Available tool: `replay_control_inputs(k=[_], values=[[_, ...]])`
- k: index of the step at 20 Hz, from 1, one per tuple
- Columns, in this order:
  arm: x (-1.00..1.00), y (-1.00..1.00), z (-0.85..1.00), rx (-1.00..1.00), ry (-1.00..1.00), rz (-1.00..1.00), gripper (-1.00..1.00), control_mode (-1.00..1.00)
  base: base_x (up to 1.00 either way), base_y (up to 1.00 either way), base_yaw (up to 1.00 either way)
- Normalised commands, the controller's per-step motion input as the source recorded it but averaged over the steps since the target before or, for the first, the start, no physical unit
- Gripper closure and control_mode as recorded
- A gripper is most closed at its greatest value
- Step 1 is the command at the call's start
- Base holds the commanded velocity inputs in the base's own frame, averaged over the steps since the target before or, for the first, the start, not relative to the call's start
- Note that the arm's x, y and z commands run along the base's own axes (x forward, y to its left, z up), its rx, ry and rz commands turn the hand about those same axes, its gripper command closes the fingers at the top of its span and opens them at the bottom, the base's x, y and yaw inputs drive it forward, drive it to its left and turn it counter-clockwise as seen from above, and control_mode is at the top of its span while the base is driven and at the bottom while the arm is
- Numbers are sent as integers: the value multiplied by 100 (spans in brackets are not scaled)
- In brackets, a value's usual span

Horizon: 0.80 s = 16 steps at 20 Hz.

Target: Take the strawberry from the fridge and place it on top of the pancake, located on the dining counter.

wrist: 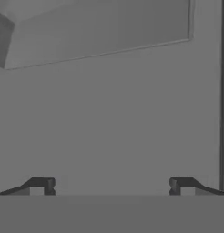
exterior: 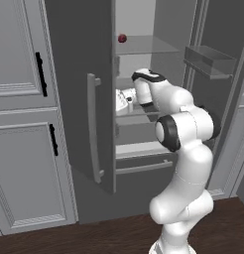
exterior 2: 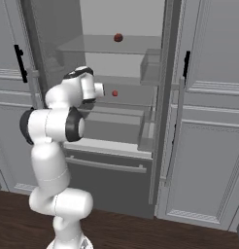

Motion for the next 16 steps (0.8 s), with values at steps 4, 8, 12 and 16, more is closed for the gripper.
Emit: replay_control_inputs(k=[4, 8, 12, 16], values=[[-23, 100, 0, -6, 0, 0, -100, -100, 0, 0, 0], [-15, 98, 0, -5, -8, -1, -100, -100, 0, 0, 0], [-6, 79, 0, -1, -5, 0, -100, -100, 0, 0, 0], [0, 69, -1, 0, -7, 0, -100, -100, 0, 0, 0]])
